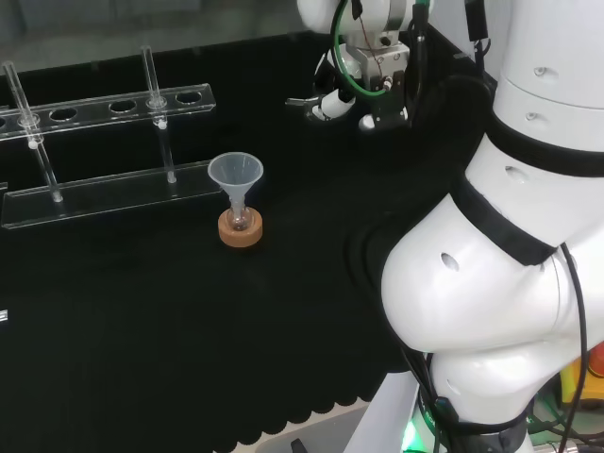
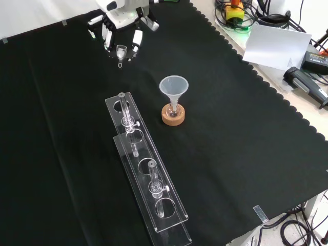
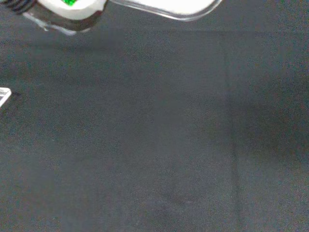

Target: Pour all the NaCl from the weighing funnel into the round-bottom flask.

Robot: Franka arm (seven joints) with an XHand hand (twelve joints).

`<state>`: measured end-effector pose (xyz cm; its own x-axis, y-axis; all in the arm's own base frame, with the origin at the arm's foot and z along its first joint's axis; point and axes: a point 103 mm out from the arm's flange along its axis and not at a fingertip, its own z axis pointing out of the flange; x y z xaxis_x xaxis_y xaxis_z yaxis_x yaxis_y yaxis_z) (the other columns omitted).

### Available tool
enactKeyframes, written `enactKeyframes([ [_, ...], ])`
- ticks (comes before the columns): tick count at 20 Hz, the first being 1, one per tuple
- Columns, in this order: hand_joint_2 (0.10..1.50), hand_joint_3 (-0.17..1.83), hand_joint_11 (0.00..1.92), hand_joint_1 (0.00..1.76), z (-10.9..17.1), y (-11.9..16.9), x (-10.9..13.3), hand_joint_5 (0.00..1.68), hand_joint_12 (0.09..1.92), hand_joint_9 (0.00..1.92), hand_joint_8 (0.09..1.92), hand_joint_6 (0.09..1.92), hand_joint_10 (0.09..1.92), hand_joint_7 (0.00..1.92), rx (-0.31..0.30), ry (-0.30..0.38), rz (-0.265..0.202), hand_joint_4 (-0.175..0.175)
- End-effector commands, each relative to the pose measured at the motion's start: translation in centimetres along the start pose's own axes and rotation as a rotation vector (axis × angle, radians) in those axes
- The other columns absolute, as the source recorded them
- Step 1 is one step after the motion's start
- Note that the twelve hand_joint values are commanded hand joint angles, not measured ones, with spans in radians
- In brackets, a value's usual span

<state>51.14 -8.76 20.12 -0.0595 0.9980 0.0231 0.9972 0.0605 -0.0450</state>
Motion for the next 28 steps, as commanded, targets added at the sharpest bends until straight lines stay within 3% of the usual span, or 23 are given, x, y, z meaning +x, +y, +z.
enactKeyframes([
  [1,0.82,0.32,0.0,1.1,-1.0,-1.4,0.3,1.3,1.62,1.21,0.12,0.51,0.15,1.56,0.016,-0.001,-0.054,0.175],
  [5,0.82,0.32,0.0,1.1,-1.8,-2.1,-0.1,1.3,1.62,1.21,0.12,0.51,0.14,1.56,0.015,0.001,-0.105,0.175],
  [16,0.82,0.32,0.0,1.1,-2.4,-4.8,2.1,1.3,1.62,1.21,0.11,0.51,0.14,1.56,0.032,-0.026,-0.154,0.175],
  [19,0.82,0.32,0.0,1.1,-2.7,-6.0,3.7,1.3,1.62,1.21,0.11,0.51,0.14,1.56,0.038,-0.029,-0.155,0.175],
  [20,0.82,0.32,0.0,1.1,-2.6,-6.7,5.6,1.3,1.62,1.21,0.11,0.51,0.14,1.56,0.028,-0.102,-0.196,0.175],
  [21,0.82,0.32,0.0,1.1,-2.6,-7.1,6.5,1.3,1.62,1.21,0.11,0.51,0.14,1.56,0.027,-0.116,-0.202,0.175],
  [23,0.82,0.32,0.0,1.1,-2.7,-7.7,7.6,1.3,1.62,1.21,0.11,0.51,0.14,1.56,0.042,-0.073,-0.185,0.175],
  [28,0.82,0.32,0.0,1.1,-2.6,-8.9,9.9,1.3,1.62,1.21,0.11,0.51,0.14,1.56,0.057,-0.045,-0.183,0.175],
])
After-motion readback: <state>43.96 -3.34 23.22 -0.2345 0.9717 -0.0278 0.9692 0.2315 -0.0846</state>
